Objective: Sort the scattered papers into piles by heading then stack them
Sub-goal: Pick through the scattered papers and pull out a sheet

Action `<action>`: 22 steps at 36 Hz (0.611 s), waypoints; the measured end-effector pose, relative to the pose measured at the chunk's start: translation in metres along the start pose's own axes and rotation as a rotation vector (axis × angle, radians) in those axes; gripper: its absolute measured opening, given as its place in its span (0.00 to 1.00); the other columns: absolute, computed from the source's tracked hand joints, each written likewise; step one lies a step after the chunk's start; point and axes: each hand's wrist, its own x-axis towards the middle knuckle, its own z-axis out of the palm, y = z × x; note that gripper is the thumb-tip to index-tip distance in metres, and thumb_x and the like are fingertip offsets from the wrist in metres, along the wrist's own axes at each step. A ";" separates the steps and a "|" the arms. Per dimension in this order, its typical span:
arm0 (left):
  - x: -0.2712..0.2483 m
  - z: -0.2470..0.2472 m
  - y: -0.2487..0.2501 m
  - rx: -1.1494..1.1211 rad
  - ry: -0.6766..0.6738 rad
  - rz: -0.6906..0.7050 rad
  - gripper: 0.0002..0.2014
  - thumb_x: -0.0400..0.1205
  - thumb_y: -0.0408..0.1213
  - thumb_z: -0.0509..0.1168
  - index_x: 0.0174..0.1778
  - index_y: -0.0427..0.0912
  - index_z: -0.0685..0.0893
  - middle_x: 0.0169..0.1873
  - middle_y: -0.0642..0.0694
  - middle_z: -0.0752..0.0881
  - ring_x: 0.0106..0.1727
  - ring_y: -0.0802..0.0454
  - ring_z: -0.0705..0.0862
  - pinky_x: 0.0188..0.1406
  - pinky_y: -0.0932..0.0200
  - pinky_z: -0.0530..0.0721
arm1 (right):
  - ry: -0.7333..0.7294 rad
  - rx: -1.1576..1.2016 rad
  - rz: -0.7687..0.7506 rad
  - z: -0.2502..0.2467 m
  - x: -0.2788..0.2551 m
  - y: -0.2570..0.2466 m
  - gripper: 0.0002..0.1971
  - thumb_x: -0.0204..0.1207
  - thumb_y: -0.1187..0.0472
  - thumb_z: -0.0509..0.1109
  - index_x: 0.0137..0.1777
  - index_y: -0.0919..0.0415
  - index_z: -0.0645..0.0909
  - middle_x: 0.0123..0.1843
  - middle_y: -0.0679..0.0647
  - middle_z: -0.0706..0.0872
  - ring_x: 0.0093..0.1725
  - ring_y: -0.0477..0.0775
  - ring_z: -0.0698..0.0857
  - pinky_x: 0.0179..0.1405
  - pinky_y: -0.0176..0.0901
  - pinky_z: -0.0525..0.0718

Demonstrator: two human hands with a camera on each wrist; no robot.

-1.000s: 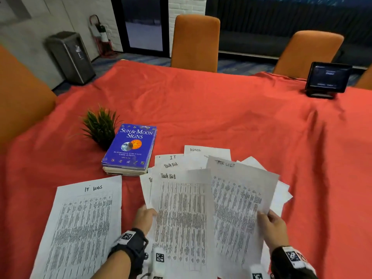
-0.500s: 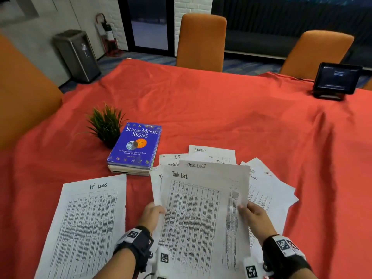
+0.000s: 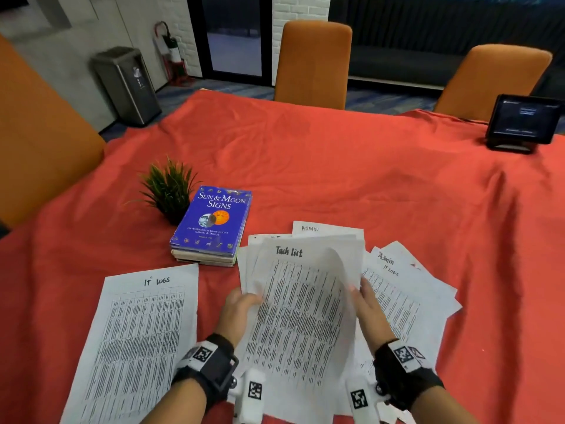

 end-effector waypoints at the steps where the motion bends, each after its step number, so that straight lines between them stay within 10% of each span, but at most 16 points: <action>1: -0.002 0.000 0.009 -0.024 -0.001 0.026 0.26 0.61 0.49 0.70 0.52 0.36 0.87 0.53 0.38 0.89 0.58 0.41 0.86 0.66 0.40 0.79 | 0.032 -0.002 -0.068 -0.001 0.002 -0.007 0.37 0.63 0.31 0.69 0.71 0.46 0.71 0.64 0.35 0.80 0.56 0.27 0.81 0.61 0.45 0.80; 5: -0.012 0.008 0.050 -0.116 0.038 0.151 0.09 0.76 0.40 0.68 0.50 0.45 0.87 0.48 0.48 0.90 0.54 0.49 0.87 0.63 0.50 0.80 | 0.023 0.174 -0.325 0.005 -0.004 -0.054 0.04 0.74 0.57 0.70 0.46 0.53 0.79 0.36 0.37 0.86 0.31 0.30 0.82 0.39 0.39 0.80; 7: -0.017 0.012 0.071 -0.158 0.086 0.238 0.08 0.83 0.31 0.63 0.50 0.48 0.85 0.46 0.56 0.88 0.51 0.59 0.85 0.55 0.63 0.80 | -0.074 0.426 -0.410 0.008 -0.016 -0.081 0.24 0.66 0.40 0.75 0.54 0.57 0.84 0.41 0.39 0.89 0.39 0.37 0.87 0.39 0.34 0.84; 10: -0.020 0.017 0.093 -0.193 0.148 0.335 0.10 0.85 0.31 0.61 0.56 0.48 0.83 0.52 0.56 0.87 0.53 0.65 0.85 0.51 0.70 0.78 | -0.079 0.416 -0.537 0.004 -0.023 -0.098 0.58 0.59 0.21 0.65 0.82 0.58 0.59 0.62 0.44 0.86 0.62 0.46 0.84 0.59 0.41 0.83; 18: -0.029 0.023 0.102 -0.255 0.171 0.502 0.14 0.80 0.34 0.64 0.62 0.45 0.82 0.61 0.46 0.87 0.65 0.52 0.83 0.68 0.57 0.77 | 0.176 0.064 -0.638 0.010 -0.026 -0.089 0.13 0.78 0.68 0.67 0.62 0.63 0.78 0.54 0.47 0.87 0.57 0.48 0.85 0.55 0.47 0.85; 22: -0.033 0.021 0.090 -0.244 0.160 0.524 0.18 0.77 0.33 0.59 0.62 0.44 0.81 0.60 0.44 0.87 0.64 0.49 0.84 0.70 0.51 0.77 | 0.244 0.226 -0.456 0.014 -0.019 -0.077 0.18 0.78 0.81 0.56 0.47 0.58 0.80 0.38 0.38 0.87 0.41 0.35 0.83 0.42 0.32 0.81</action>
